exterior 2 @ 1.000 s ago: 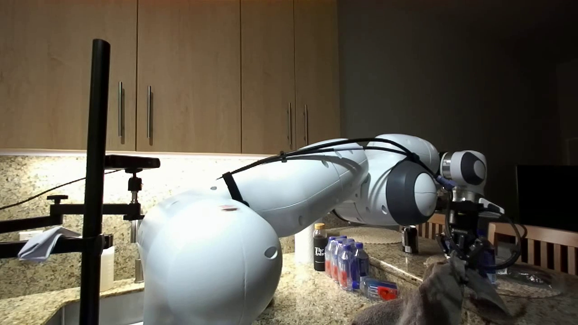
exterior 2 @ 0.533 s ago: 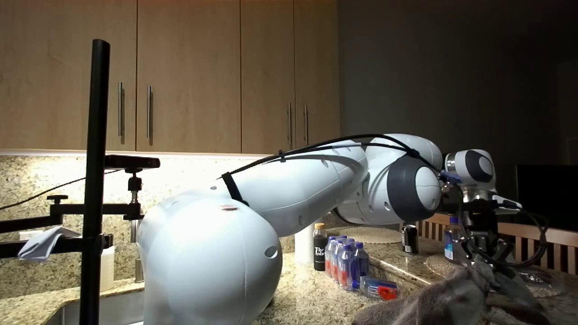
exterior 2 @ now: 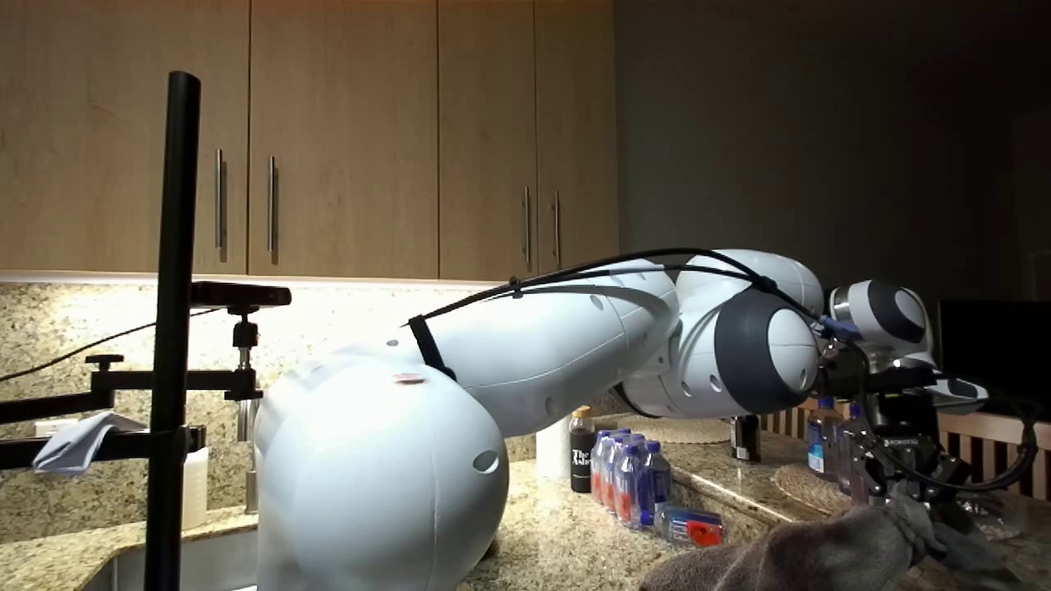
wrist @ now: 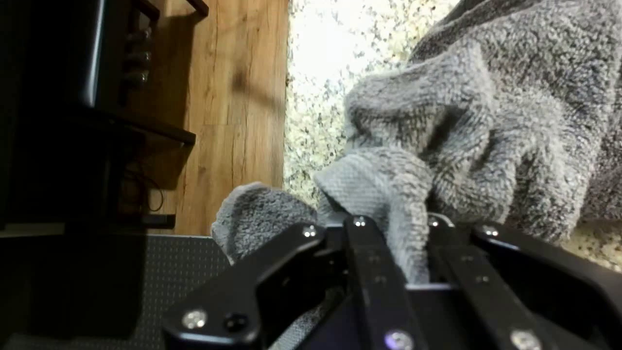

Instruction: Put the towel on top of the teddy bear

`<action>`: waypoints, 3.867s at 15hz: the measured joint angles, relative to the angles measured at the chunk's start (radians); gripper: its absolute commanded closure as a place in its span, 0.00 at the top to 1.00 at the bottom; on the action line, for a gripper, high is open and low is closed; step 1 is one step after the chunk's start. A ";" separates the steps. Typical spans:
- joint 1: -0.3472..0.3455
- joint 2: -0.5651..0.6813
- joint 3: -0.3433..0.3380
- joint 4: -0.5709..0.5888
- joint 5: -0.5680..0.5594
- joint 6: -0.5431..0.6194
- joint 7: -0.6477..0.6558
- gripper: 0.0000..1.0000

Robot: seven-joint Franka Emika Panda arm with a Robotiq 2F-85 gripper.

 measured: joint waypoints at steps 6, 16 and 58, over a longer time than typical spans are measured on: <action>-0.027 0.024 -0.005 -0.002 -0.008 -0.020 0.000 0.15; -0.025 0.032 -0.002 -0.004 -0.008 -0.017 -0.011 0.90; 0.188 -0.261 0.247 0.083 0.063 0.241 0.048 1.00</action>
